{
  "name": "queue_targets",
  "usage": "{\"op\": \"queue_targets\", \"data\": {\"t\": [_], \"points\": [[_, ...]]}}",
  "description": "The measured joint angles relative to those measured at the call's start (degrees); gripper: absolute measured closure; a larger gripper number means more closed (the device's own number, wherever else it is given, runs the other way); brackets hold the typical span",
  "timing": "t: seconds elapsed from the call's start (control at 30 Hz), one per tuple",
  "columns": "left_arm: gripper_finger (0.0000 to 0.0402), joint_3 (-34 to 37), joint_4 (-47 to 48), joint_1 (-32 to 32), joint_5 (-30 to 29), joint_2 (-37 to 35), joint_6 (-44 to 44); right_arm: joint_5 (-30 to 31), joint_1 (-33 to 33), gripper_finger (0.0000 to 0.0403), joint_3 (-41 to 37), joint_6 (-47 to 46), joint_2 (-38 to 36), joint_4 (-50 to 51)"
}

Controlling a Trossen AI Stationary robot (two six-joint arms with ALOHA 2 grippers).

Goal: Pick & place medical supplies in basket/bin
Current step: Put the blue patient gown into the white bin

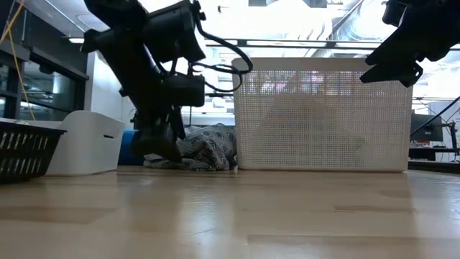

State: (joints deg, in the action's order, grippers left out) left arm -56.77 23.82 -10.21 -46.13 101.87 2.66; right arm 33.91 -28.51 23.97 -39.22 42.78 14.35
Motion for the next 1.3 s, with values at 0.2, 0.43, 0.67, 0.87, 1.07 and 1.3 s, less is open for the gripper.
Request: {"op": "queue_targets", "data": {"t": [0.2,0.43,0.67,0.87,1.07,1.3], "points": [[0.0087,0.00,-0.12,-0.10,-3.44,0.12,0.24,0.00,0.00,0.0192,0.00,-0.02,0.00,-0.02],[0.0087,0.00,-0.24,-0.12,-3.68,2.27,2.15,0.00,0.02,0.0192,0.00,-0.02,0.00,-0.02],[0.0087,-0.20,-1.39,-0.23,-9.47,6.27,3.42,0.00,0.00,0.0192,0.00,-0.02,0.00,-0.02],[0.0087,-0.09,-3.38,-0.60,-13.87,6.55,1.40,0.00,0.02,0.0192,0.00,0.00,0.00,0.00],[0.0087,-0.03,-5.00,1.91,-10.52,6.46,-0.88,0.00,0.01,0.0192,0.00,-0.02,-0.02,-0.02],[0.0087,-0.11,-8.10,6.07,-5.45,6.40,-4.49,0.00,0.01,0.0192,0.00,-0.02,-0.02,-0.02]]}}
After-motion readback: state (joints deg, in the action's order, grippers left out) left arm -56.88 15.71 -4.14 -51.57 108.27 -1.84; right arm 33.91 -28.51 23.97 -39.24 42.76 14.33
